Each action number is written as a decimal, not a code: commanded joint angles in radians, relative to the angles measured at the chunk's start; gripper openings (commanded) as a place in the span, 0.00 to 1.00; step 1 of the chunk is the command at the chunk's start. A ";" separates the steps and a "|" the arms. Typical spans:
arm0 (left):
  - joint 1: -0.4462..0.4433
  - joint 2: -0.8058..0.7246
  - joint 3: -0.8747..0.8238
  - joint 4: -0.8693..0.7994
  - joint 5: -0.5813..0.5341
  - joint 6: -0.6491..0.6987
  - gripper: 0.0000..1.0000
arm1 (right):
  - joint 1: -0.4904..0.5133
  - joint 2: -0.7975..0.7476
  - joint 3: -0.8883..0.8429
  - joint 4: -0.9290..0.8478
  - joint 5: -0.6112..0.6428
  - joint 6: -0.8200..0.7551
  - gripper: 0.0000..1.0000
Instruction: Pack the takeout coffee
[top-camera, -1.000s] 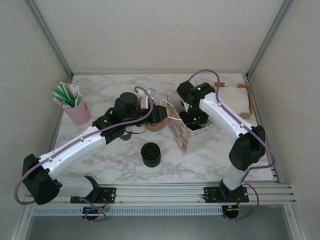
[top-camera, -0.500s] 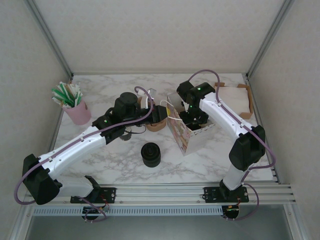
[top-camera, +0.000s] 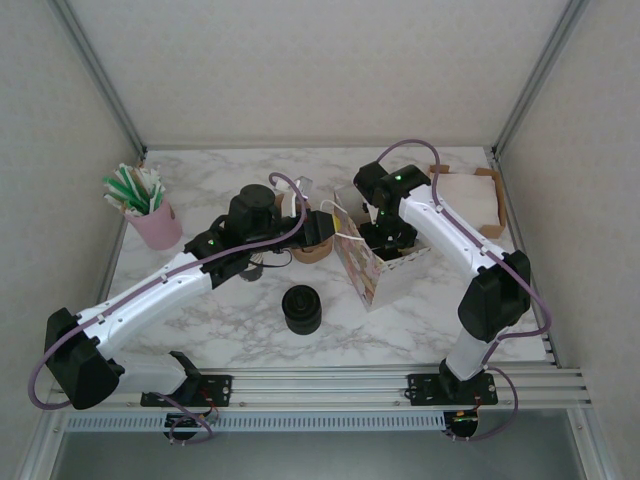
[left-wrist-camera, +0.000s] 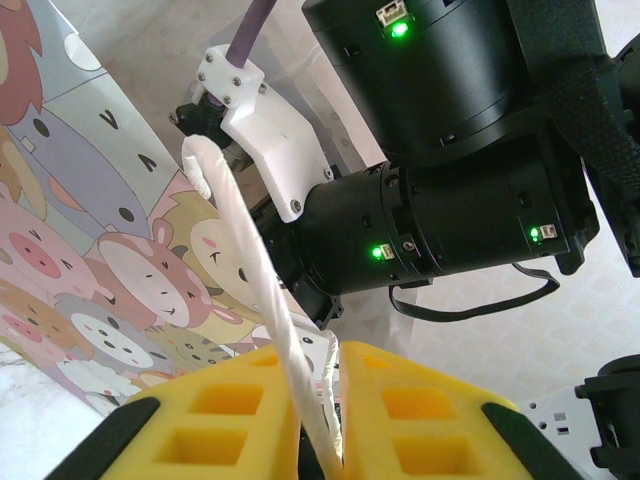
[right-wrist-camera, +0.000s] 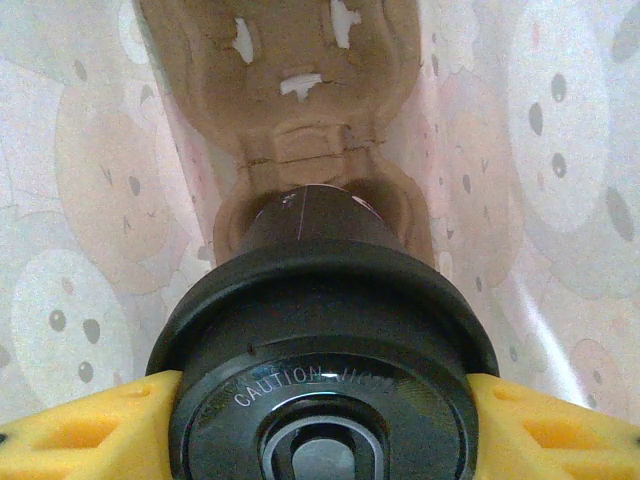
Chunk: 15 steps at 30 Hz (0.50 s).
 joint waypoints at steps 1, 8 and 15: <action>0.008 -0.015 -0.002 -0.007 -0.009 0.009 0.18 | -0.012 -0.009 -0.019 0.003 -0.003 -0.004 0.64; 0.008 -0.015 -0.002 -0.006 -0.010 0.011 0.18 | -0.016 -0.005 -0.032 0.021 -0.005 -0.007 0.64; 0.009 -0.015 -0.001 -0.008 -0.010 0.011 0.18 | -0.021 -0.003 -0.052 0.059 -0.002 -0.015 0.64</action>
